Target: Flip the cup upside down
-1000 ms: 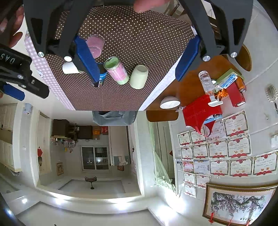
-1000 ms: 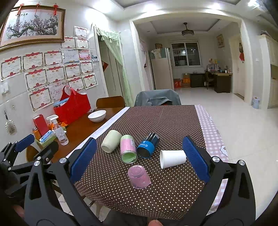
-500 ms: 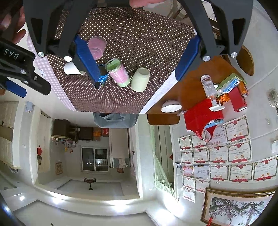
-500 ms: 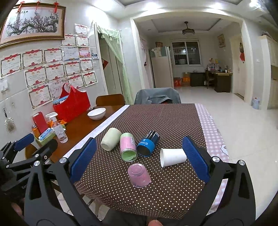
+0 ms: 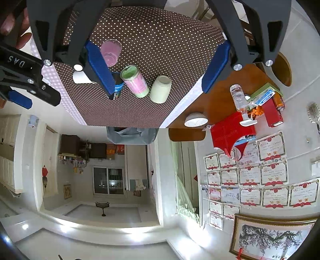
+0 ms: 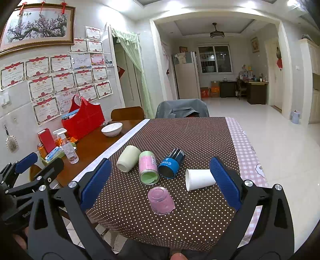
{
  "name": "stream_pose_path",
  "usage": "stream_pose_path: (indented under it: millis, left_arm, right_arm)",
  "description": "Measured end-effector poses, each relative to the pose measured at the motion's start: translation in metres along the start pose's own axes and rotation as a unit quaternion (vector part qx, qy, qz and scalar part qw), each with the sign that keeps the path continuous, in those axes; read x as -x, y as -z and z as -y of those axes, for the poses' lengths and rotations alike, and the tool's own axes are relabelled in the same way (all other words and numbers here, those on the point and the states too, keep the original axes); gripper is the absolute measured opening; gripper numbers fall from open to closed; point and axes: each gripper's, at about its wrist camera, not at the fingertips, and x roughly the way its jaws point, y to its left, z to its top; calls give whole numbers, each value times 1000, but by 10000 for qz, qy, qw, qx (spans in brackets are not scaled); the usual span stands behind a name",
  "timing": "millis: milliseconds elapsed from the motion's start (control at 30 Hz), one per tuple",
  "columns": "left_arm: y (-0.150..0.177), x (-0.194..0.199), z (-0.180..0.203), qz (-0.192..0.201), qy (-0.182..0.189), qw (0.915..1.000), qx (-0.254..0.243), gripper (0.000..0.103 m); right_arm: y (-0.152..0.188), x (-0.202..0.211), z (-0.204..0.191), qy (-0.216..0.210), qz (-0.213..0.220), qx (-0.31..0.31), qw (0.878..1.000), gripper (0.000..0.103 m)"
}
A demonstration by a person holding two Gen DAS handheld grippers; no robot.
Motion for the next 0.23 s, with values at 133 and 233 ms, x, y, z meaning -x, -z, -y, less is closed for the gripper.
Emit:
stream_pose_path:
  millis: [133, 233]
  left_arm:
    - [-1, -2, -3, -39, -99, 9999, 54, 87]
    - [-1, -3, -5, -79, -84, 9999, 124, 87]
  right_arm:
    - [0, 0, 0, -2, 3, 0, 10000, 97]
    - [0, 0, -1, -3, -5, -4, 10000, 97]
